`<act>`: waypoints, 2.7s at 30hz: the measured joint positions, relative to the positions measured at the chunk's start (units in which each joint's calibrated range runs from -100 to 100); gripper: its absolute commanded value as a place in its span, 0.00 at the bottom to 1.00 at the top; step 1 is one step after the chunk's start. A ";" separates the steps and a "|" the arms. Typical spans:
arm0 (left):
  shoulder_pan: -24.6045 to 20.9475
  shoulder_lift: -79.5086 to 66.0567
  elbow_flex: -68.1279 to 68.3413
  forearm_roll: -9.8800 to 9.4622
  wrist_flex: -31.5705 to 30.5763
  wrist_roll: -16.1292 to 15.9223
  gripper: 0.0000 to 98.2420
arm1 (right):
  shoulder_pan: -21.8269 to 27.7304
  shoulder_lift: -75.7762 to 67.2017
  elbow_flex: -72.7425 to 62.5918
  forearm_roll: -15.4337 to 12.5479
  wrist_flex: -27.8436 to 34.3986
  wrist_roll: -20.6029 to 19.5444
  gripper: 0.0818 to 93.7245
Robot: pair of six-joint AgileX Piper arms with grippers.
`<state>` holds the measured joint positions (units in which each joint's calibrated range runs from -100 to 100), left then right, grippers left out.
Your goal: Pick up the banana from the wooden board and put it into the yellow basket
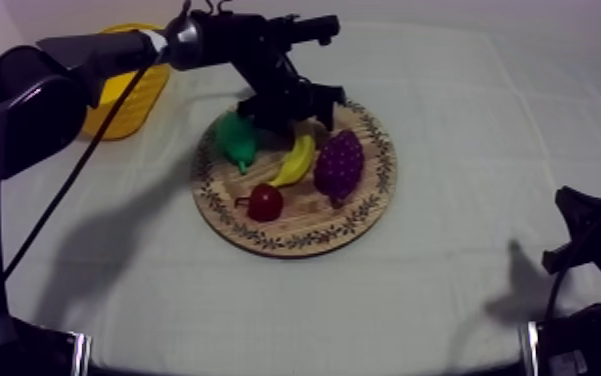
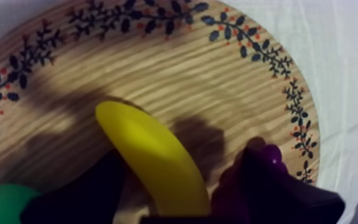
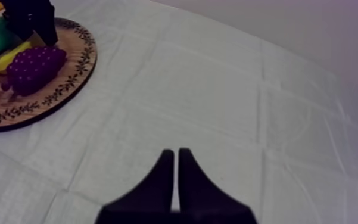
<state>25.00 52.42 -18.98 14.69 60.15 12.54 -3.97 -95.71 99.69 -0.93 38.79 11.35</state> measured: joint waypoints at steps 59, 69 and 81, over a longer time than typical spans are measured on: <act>-10.68 -42.63 14.42 -9.22 10.01 -1.11 0.25 | -0.22 0.00 0.00 0.00 0.00 0.14 0.00; -22.40 -48.86 18.06 -9.61 9.37 -6.62 0.25 | -0.24 0.00 0.00 0.00 0.00 0.14 0.00; -26.78 -32.72 6.96 -9.77 7.80 -9.16 0.25 | -0.27 0.00 0.00 0.00 0.00 0.14 0.00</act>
<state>-1.78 19.70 -12.02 4.91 67.95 3.38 -4.23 -95.71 99.69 -0.93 38.79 11.49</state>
